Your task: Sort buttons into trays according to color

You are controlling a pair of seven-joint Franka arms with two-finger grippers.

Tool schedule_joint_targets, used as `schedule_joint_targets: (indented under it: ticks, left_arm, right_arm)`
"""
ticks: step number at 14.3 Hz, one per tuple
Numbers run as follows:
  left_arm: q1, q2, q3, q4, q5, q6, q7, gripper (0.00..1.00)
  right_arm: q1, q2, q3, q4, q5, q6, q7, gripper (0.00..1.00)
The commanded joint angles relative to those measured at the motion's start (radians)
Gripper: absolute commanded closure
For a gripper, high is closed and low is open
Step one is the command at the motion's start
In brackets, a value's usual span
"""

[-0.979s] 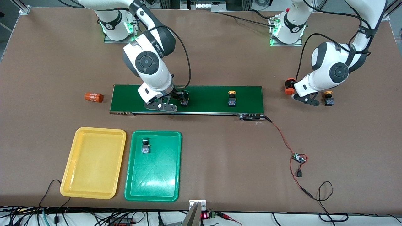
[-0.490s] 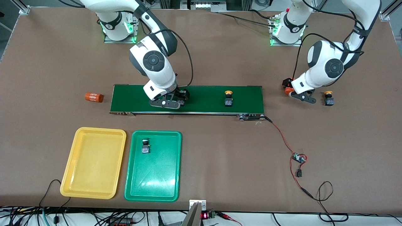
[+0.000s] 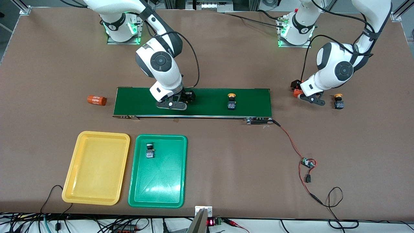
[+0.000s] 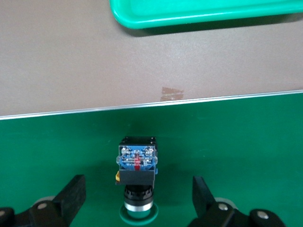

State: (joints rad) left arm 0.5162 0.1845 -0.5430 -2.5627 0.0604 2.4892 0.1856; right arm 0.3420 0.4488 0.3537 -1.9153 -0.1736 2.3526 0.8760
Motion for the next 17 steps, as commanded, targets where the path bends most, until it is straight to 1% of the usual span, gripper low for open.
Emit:
schedule_joint_targets:
  ticks: [1, 2, 5, 6, 7, 8, 9, 10, 11, 12, 13, 14, 15, 16, 17]
  left_arm:
    - [0.015, 0.009, -0.008, -0.008, 0.004, 0.017, 0.023, 0.12]
    - [0.021, 0.013, -0.008, -0.013, 0.004, 0.017, 0.023, 0.11]
    - [0.033, 0.026, -0.008, -0.017, 0.004, 0.019, 0.026, 0.06]
    - [0.035, 0.027, -0.008, -0.019, 0.004, 0.02, 0.026, 0.06]
    - [0.035, 0.027, -0.008, -0.021, 0.004, 0.028, 0.026, 0.09]
    - [0.035, 0.027, -0.008, -0.025, 0.004, 0.031, 0.026, 0.21]
    - [0.035, 0.027, -0.008, -0.027, 0.004, 0.033, 0.025, 0.45]
    - [0.035, 0.027, -0.008, -0.027, 0.004, 0.033, 0.025, 0.61]
    - [0.035, 0.027, -0.008, -0.027, 0.004, 0.031, 0.023, 0.77]
    - [0.035, 0.027, -0.008, -0.025, 0.004, 0.028, 0.021, 0.89]
    - [0.035, 0.026, -0.009, -0.021, 0.004, 0.028, 0.021, 0.96]
    - [0.033, 0.02, -0.009, -0.014, 0.004, 0.028, 0.025, 1.0]
    - [0.031, 0.013, -0.011, -0.005, 0.004, 0.027, 0.026, 1.0]
    - [0.027, 0.006, -0.011, 0.016, 0.006, 0.027, 0.038, 1.0]
    - [0.022, -0.008, -0.018, 0.039, 0.006, 0.025, 0.076, 1.0]
  right_arm:
    - [-0.021, -0.012, 0.018, -0.042, -0.041, 0.031, 0.021, 0.03]
    - [-0.024, -0.007, 0.018, -0.042, -0.049, 0.033, 0.021, 0.03]
    - [-0.031, 0.005, 0.016, -0.042, -0.075, 0.049, 0.021, 0.09]
    - [-0.031, 0.01, 0.014, -0.041, -0.075, 0.053, 0.02, 0.12]
    - [-0.031, 0.013, 0.013, -0.04, -0.076, 0.056, 0.02, 0.17]
    - [-0.031, 0.021, 0.011, -0.04, -0.086, 0.06, 0.018, 0.22]
    - [-0.035, 0.031, 0.007, -0.04, -0.104, 0.06, 0.014, 0.25]
    - [-0.037, 0.04, -0.005, -0.04, -0.127, 0.068, 0.014, 0.3]
    - [-0.037, 0.048, -0.015, -0.04, -0.139, 0.082, 0.012, 0.37]
    - [-0.037, 0.053, -0.021, -0.04, -0.139, 0.082, 0.009, 0.47]
    - [-0.038, 0.053, -0.021, -0.04, -0.139, 0.08, 0.008, 0.56]
    - [-0.04, 0.051, -0.025, -0.039, -0.139, 0.077, 0.008, 0.66]
    - [-0.043, 0.05, -0.025, -0.036, -0.139, 0.074, 0.005, 0.73]
    - [-0.043, 0.048, -0.027, -0.031, -0.139, 0.074, -0.002, 0.78]
    - [-0.046, 0.045, -0.027, -0.027, -0.138, 0.074, -0.005, 0.78]
